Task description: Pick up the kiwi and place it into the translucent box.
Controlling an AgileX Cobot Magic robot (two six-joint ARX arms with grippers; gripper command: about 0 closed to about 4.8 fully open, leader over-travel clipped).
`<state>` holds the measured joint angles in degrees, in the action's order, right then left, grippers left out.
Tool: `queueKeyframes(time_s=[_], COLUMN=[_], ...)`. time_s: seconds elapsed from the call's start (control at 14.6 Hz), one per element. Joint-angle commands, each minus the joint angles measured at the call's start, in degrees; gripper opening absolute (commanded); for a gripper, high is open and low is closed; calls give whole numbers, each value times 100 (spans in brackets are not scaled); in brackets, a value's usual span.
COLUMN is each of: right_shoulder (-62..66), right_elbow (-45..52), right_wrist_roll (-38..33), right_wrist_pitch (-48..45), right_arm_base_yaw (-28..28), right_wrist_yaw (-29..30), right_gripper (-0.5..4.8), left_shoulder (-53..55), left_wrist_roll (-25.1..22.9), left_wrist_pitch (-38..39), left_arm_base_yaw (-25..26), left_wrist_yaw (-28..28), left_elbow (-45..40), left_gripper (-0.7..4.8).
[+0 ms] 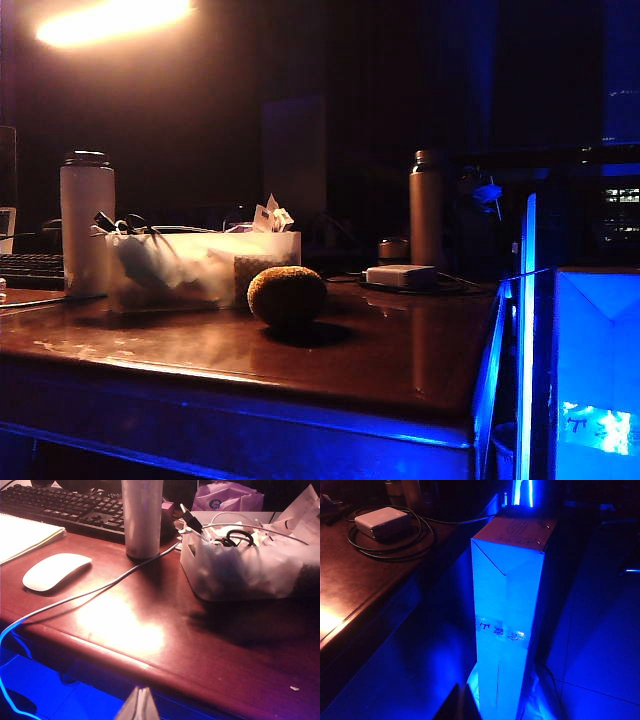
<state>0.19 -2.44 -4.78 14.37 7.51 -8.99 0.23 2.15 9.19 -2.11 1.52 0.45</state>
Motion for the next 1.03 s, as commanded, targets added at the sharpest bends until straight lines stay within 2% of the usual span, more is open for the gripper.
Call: queueKeyframes(time_s=[0.07,0.27,0.34,0.48,0.62,0.82,1.03], right_shoulder=[-4,-4,-4,-4,-4,44,835], right_elbow=[13,13,13,-39,-396,-1198,-2037], right_wrist_roll=[-17,-35,-372,-994,-1169,-1147,-1104], right_wrist_pitch=[39,37,35,-157,-413,-446,-737], right_arm_base_yaw=[2,2,2,9,7,2,4], right_wrist_yaw=[7,11,7,74,332,313,455], right_gripper=[-5,-5,-5,-5,-5,-5,-5], left_shoulder=[-17,-17,-17,-17,-17,136,1303], left_wrist_roll=[-20,-15,26,494,647,645,490], left_wrist_pitch=[76,74,59,-74,-79,-249,-245], left_arm_base_yaw=[13,13,13,13,15,20,20], left_wrist_yaw=[-24,-24,-24,-24,83,542,619], left_elbow=[-11,-11,-11,57,472,1239,2262], left_gripper=[-4,-4,-4,-4,-5,-5,-5])
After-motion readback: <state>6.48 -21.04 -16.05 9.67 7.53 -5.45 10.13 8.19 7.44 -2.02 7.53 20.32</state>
